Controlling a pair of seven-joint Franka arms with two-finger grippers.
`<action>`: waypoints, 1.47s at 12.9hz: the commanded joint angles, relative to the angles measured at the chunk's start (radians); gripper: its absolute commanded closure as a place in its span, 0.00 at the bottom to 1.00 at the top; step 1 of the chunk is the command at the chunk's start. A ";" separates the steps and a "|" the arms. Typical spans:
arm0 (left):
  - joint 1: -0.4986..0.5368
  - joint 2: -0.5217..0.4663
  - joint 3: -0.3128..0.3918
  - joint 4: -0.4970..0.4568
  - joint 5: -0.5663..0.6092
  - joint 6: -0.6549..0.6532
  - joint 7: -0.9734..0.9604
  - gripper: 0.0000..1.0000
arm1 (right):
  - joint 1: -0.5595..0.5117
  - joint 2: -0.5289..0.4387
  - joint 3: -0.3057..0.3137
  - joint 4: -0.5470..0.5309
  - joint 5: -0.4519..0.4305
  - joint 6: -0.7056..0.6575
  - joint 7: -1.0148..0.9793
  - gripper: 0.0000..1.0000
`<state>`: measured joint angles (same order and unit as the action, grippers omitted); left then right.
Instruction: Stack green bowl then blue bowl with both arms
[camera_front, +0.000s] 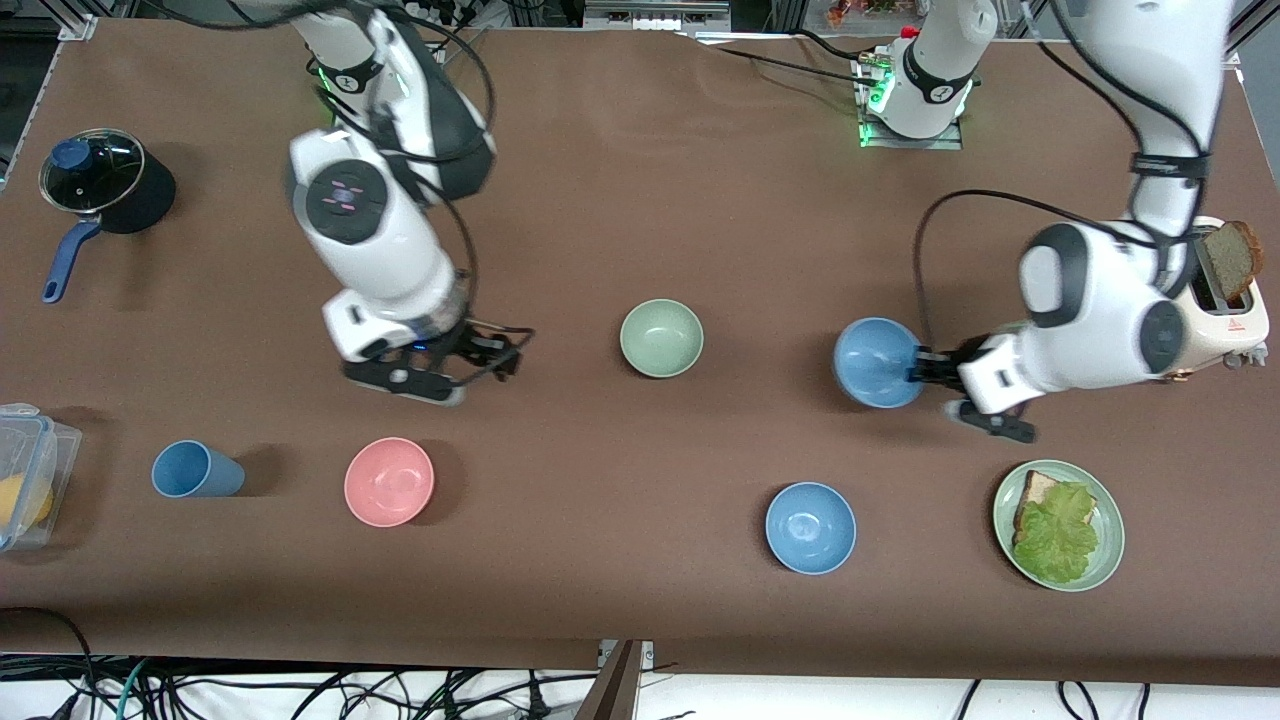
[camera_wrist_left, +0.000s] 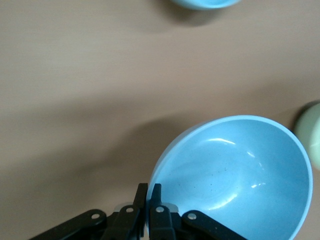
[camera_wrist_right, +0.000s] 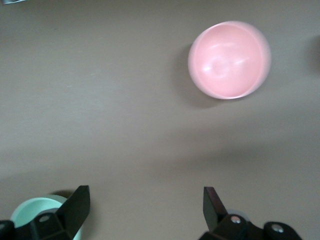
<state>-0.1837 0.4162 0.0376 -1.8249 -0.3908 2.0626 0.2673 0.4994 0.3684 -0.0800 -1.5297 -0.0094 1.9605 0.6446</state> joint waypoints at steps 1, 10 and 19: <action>-0.153 0.035 0.005 0.074 -0.017 -0.003 -0.193 1.00 | 0.007 -0.141 -0.102 -0.070 0.051 -0.113 -0.181 0.00; -0.411 0.154 0.005 0.139 -0.016 0.135 -0.381 1.00 | -0.368 -0.322 0.073 -0.139 0.128 -0.270 -0.473 0.00; -0.448 0.159 0.005 0.139 -0.008 0.168 -0.425 0.00 | -0.378 -0.332 0.042 -0.141 0.075 -0.284 -0.540 0.00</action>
<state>-0.6220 0.5929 0.0301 -1.7019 -0.3914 2.2411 -0.1489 0.1414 0.0636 -0.0322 -1.6561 0.0741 1.6925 0.1530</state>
